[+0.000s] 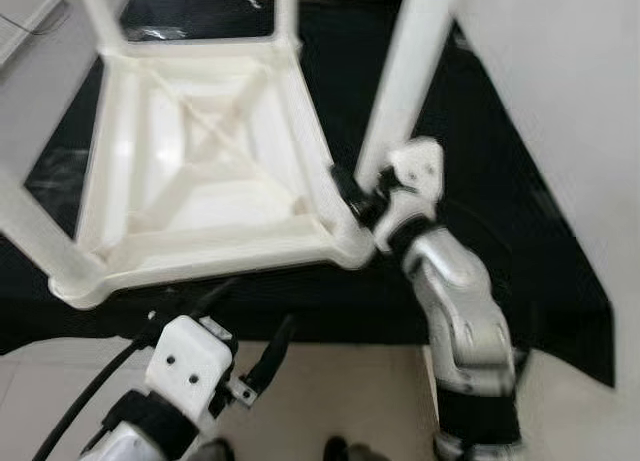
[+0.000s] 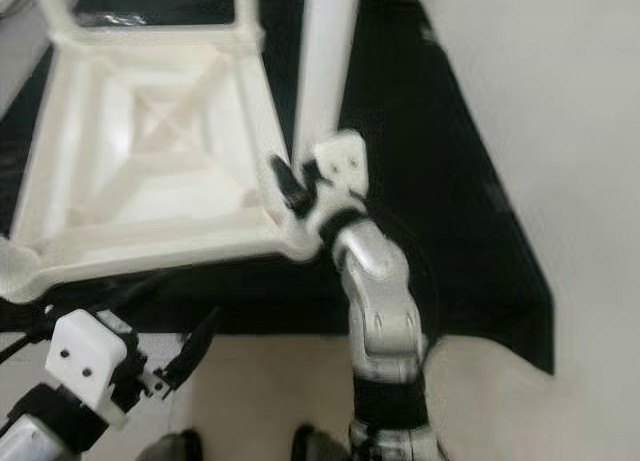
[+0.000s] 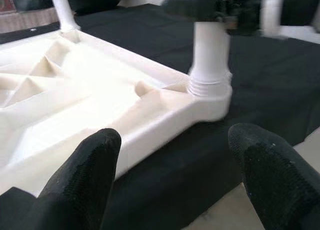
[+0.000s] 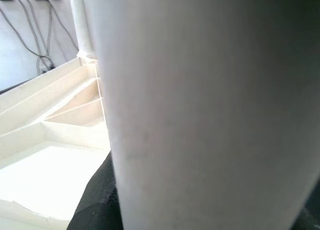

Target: Building children table

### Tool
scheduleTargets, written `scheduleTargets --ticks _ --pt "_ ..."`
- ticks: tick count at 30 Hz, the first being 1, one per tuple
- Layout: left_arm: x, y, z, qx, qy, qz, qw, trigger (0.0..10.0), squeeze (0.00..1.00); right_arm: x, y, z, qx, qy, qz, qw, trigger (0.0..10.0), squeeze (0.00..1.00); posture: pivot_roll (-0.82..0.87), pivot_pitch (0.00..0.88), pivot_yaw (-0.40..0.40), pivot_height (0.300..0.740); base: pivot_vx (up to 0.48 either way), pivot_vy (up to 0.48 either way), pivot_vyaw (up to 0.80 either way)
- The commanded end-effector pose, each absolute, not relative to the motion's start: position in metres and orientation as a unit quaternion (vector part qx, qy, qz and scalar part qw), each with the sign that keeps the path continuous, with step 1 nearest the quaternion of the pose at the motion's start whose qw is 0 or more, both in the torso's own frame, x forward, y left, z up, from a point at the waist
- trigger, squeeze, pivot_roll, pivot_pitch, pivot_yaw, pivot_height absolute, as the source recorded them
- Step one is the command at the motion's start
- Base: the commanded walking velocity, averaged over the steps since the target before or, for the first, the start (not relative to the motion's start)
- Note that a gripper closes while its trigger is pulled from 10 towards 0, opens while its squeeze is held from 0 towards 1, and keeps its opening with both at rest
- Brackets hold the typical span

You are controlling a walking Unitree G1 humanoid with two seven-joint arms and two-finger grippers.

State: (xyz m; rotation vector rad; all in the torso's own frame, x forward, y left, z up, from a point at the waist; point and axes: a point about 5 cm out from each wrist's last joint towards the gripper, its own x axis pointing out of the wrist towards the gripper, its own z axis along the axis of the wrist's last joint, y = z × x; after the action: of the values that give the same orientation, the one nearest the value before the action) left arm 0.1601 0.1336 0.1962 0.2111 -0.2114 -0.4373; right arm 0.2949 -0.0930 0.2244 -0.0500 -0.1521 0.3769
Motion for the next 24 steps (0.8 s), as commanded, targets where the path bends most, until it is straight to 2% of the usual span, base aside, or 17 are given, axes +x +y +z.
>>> scheduleTargets --ticks 1,5,6,8,9,10,15,17,18,19,20,21,22,23,24 --pt "0.163 0.133 0.193 0.102 -0.1 -0.222 0.964 10.0 0.0 0.299 -0.082 0.188 -0.037 0.026 0.185 0.982 0.0 0.0 0.06 0.242 -0.114 0.74 0.0 0.0 0.0" --pt "0.165 0.134 0.192 0.104 -0.101 -0.22 0.965 10.0 0.0 0.309 -0.071 0.195 -0.025 0.017 0.198 0.98 0.0 0.0 0.06 0.233 -0.118 0.74 0.0 0.0 0.0" --pt "0.165 0.134 0.192 0.106 -0.103 -0.215 0.965 10.0 0.0 0.308 -0.067 0.198 -0.021 0.011 0.22 0.975 10.0 0.0 0.06 0.231 -0.123 0.74 0.0 0.0 0.0" --pt "0.165 0.134 0.192 0.107 -0.104 -0.212 0.966 10.0 0.0 0.308 -0.065 0.2 -0.016 0.007 0.237 0.971 10.0 0.03 0.06 0.231 -0.123 0.74 0.0 0.0 0.0" --pt "0.165 0.134 0.192 0.108 -0.105 -0.21 0.966 10.0 0.0 0.305 -0.064 0.203 -0.011 0.005 0.247 0.969 10.0 0.95 0.06 0.23 -0.126 0.74 0.0 0.0 0.0" --pt "0.165 0.134 0.192 0.108 -0.105 -0.21 0.966 10.0 0.0 0.302 -0.063 0.205 -0.005 0.005 0.258 0.966 10.0 1.0 0.06 0.23 -0.126 0.74 0.0 0.0 0.0" --pt "0.164 0.134 0.192 0.107 -0.105 -0.21 0.966 10.0 0.0 0.302 -0.059 0.214 0.032 -0.008 0.299 0.954 10.0 1.0 0.06 0.232 -0.127 0.74 0.0 0.0 0.0" --pt "0.164 0.133 0.193 0.105 -0.106 -0.213 0.966 10.0 0.0 0.298 -0.054 0.236 0.046 -0.042 0.383 0.922 10.0 1.0 0.06 0.233 -0.132 0.74 0.0 0.0 0.0" --pt "0.164 0.133 0.193 0.105 -0.106 -0.213 0.966 10.0 0.0 0.298 -0.054 0.236 0.046 -0.042 0.383 0.922 10.0 1.0 0.06 0.233 -0.132 0.74 0.0 0.0 0.0" --pt "0.163 0.132 0.193 0.104 -0.106 -0.214 0.965 10.0 0.0 0.296 -0.054 0.246 0.028 -0.064 0.45 0.89 10.0 1.0 0.06 0.236 -0.137 0.74 0.0 0.0 0.0" --pt "0.163 0.131 0.193 0.104 -0.107 -0.214 0.965 10.0 0.0 0.297 -0.057 0.253 0.007 -0.075 0.506 0.86 10.0 0.56 0.06 0.237 -0.139 0.74 0.0 0.0 0.0" --pt "0.163 0.131 0.193 0.104 -0.107 -0.214 0.965 10.0 0.0 0.297 -0.057 0.253 0.007 -0.075 0.506 0.86 10.0 0.56 0.06 0.237 -0.139 0.74 0.0 0.0 0.0" --pt "0.163 0.131 0.193 0.104 -0.108 -0.214 0.965 10.0 0.0 0.301 -0.062 0.257 -0.025 -0.087 0.543 0.835 10.0 0.0 0.07 0.242 -0.144 0.74 0.0 0.0 0.0" --pt "0.162 0.13 0.194 0.103 -0.108 -0.214 0.965 10.0 0.0 0.303 -0.064 0.259 -0.045 -0.092 0.563 0.82 10.0 0.0 0.07 0.243 -0.145 0.74 0.0 0.0 0.0" --pt "0.162 0.13 0.194 0.103 -0.108 -0.214 0.965 10.0 0.0 0.303 -0.064 0.259 -0.045 -0.092 0.563 0.82 10.0 0.0 0.07 0.243 -0.145 0.74 0.0 0.0 0.0"
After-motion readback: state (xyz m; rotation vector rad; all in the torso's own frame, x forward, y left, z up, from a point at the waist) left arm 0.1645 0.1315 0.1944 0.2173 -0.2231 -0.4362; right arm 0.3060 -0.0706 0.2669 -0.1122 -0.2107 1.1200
